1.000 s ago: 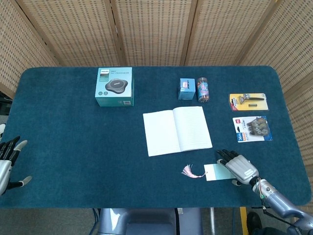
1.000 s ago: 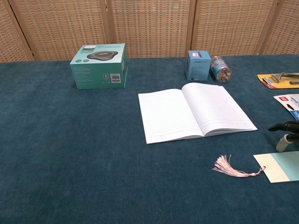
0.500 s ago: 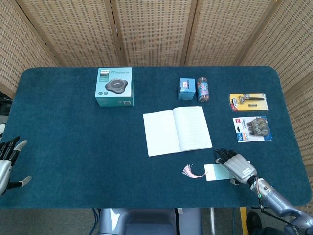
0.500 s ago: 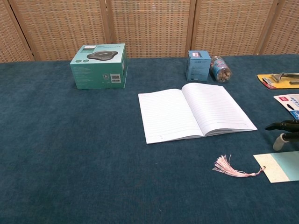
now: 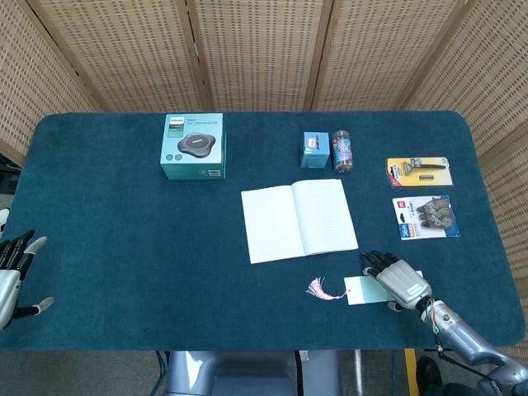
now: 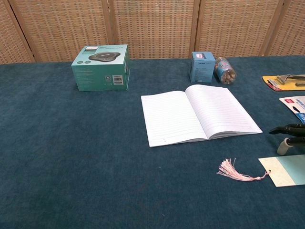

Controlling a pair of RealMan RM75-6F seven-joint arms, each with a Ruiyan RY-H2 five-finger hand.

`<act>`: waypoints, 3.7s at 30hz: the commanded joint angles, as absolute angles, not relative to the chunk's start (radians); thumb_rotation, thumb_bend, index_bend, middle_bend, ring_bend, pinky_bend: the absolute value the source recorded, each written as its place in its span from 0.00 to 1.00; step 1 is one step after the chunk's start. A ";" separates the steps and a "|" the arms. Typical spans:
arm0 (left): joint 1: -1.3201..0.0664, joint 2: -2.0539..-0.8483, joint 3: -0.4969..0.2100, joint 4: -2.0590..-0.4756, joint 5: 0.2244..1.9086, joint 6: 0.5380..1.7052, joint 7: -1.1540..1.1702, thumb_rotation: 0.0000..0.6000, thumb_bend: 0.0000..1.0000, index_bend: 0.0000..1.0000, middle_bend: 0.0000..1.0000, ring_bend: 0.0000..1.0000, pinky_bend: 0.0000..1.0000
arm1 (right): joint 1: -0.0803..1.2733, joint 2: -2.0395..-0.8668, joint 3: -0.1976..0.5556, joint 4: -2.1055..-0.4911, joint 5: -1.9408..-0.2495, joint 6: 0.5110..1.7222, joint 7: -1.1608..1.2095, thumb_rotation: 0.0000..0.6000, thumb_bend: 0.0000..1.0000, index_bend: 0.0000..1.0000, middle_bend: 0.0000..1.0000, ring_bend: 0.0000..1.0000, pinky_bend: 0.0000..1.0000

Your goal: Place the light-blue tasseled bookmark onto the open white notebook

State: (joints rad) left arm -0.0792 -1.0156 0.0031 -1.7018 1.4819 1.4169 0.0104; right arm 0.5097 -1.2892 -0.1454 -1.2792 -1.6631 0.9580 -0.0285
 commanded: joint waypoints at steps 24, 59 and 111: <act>-0.079 -1.017 0.003 -1.700 1.483 1.419 0.007 1.00 0.00 0.00 0.00 0.00 0.00 | 0.483 -1.352 -0.158 -1.187 -1.720 1.062 0.010 1.00 0.25 0.53 0.00 0.00 0.17; -0.071 -1.006 0.003 -1.696 1.490 1.435 -0.024 1.00 0.00 0.00 0.00 0.00 0.00 | 0.496 -1.156 -0.043 -1.396 -1.722 1.250 -0.055 1.00 0.31 0.55 0.00 0.00 0.17; -0.178 -1.023 -0.079 -1.667 1.199 1.205 0.029 1.00 0.00 0.00 0.00 0.00 0.00 | 1.320 -1.454 -0.109 -0.983 -2.184 0.869 -0.446 1.00 0.36 0.56 0.03 0.00 0.23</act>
